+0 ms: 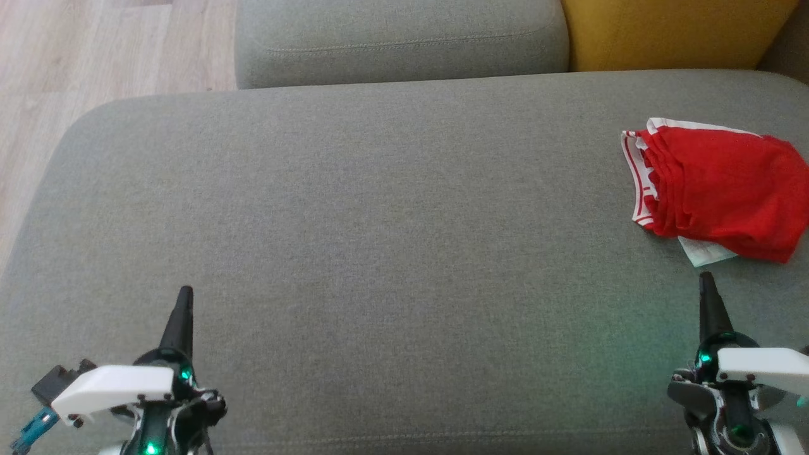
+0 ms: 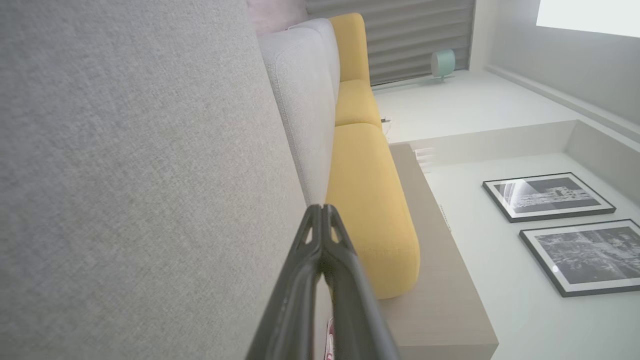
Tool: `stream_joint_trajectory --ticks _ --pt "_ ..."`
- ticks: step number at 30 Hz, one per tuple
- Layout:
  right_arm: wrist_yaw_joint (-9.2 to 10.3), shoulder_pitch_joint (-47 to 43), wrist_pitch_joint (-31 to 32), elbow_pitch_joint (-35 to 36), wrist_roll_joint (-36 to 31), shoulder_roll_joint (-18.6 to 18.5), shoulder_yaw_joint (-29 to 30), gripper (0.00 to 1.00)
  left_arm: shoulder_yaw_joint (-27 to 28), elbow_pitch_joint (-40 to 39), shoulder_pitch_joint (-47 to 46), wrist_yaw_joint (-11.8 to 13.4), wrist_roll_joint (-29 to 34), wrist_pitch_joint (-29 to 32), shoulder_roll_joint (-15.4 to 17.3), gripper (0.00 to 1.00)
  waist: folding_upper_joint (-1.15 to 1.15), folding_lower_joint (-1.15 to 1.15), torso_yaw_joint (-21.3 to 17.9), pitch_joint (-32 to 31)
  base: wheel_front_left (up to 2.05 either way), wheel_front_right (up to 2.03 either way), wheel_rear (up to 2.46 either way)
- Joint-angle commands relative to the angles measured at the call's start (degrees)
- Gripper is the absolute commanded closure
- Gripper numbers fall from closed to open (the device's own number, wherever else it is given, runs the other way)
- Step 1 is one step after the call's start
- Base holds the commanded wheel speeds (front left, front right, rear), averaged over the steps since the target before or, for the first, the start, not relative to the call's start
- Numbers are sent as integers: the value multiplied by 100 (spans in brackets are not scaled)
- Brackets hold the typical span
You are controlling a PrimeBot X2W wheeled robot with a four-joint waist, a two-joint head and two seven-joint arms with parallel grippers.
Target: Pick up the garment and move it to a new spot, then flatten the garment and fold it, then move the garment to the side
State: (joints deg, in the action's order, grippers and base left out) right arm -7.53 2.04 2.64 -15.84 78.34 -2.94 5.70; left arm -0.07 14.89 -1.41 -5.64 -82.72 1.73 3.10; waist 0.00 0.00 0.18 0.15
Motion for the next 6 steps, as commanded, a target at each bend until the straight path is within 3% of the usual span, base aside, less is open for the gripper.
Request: stream_joint_trajectory --ticks 1,6 --pt "4 352 65 185 237 -31 -71 100 237 -158 -337 -61 -168 54 92 100 0 0 -2 0 0 0 0" --pt "4 369 149 184 581 -29 -38 100 315 -138 -375 -97 -432 140 91 100 0 0 -6 1 0 0 0"
